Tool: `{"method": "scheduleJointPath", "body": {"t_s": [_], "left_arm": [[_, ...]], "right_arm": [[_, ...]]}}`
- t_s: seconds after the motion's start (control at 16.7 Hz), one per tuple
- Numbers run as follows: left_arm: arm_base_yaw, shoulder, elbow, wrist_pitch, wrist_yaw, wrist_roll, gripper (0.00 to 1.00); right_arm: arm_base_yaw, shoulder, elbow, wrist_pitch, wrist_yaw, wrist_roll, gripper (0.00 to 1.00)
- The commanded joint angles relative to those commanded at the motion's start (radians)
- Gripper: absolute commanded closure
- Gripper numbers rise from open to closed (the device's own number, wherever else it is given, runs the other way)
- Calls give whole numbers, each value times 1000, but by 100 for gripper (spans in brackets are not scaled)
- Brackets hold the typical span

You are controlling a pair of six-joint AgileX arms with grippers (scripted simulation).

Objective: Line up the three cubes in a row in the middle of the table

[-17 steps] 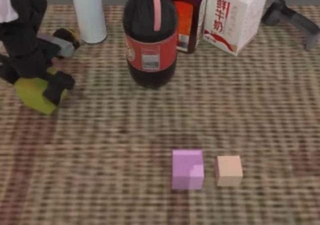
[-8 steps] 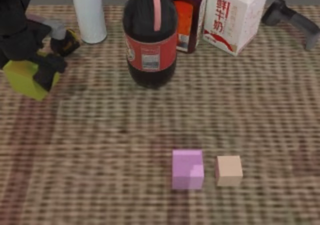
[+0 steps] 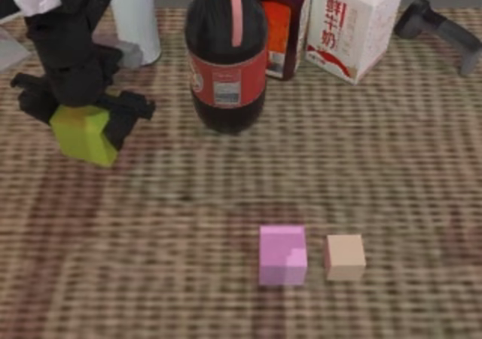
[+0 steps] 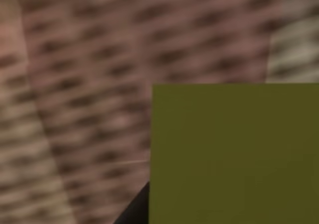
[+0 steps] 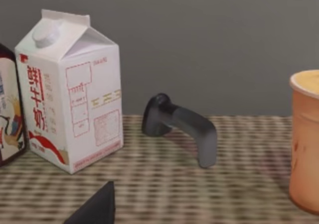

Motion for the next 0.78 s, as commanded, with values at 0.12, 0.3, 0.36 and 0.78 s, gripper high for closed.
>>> {"method": "scheduleJointPath", "body": {"t_s": [0.12, 0.3, 0.36, 0.78], "left_arm": [[-79, -51, -68, 10, 1, -149, 100], [-204, -132, -177, 25, 2, -392, 100], [-244, -160, -211, 31, 3, -469, 100], [-420, -298, -362, 71, 0, -757, 100]], "right_arm": [[0, 0, 0, 0, 0, 0, 0], [0, 0, 0, 0, 0, 0, 0], [0, 0, 0, 0, 0, 0, 0], [0, 0, 0, 0, 0, 0, 0]]}}
